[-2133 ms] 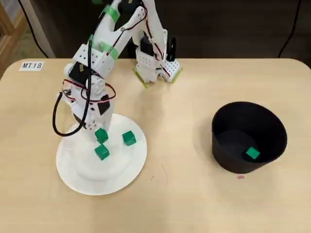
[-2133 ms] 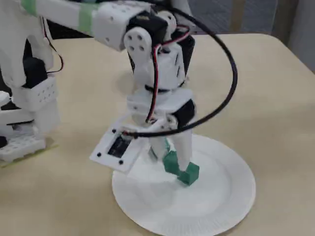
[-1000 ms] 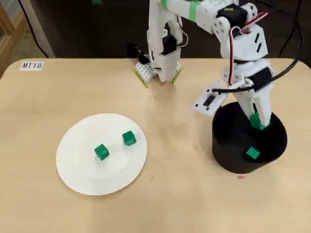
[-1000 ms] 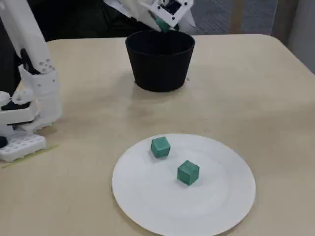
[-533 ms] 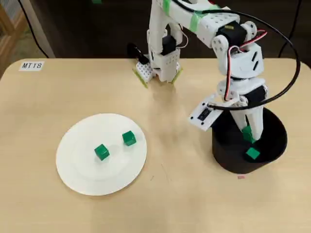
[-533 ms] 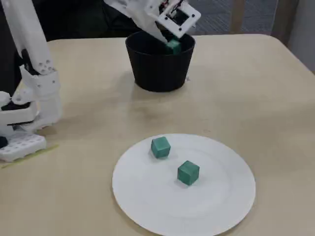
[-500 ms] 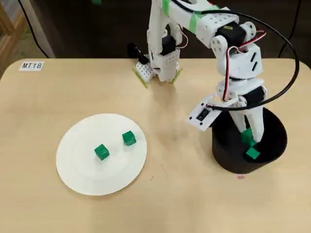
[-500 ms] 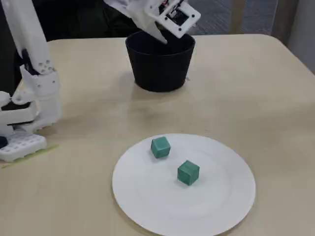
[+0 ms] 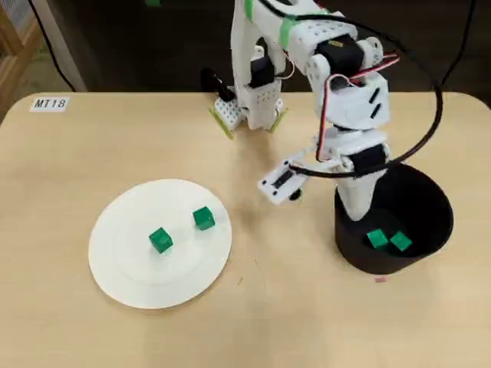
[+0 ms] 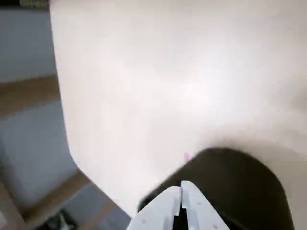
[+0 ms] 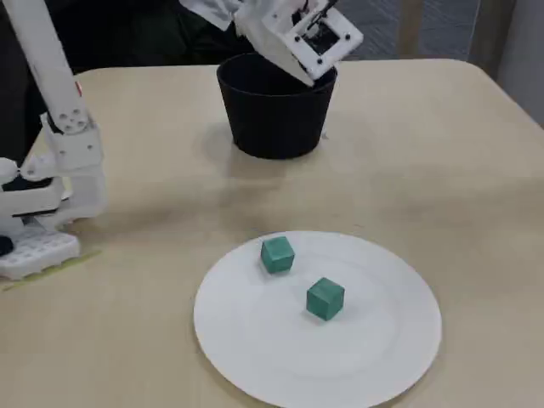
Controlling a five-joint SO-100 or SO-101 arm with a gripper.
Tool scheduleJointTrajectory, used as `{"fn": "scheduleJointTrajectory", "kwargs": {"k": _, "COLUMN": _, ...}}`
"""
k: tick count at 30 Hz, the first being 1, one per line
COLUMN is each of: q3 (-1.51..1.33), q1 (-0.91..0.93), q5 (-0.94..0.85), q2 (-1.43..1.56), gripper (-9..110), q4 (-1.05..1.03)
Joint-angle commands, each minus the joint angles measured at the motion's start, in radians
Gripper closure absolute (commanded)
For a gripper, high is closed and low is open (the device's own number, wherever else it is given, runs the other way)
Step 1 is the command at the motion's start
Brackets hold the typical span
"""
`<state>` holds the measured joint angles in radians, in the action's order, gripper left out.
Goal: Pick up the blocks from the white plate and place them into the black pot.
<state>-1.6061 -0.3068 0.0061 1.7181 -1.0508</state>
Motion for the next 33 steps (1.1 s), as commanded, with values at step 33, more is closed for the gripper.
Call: {"fn": "scheduleJointTrajectory", "kwargs": {"k": 33, "q3": 0.169, "q1": 0.775, "q5": 0.451, "q2": -0.330, "gripper": 80, "q4": -0.124}}
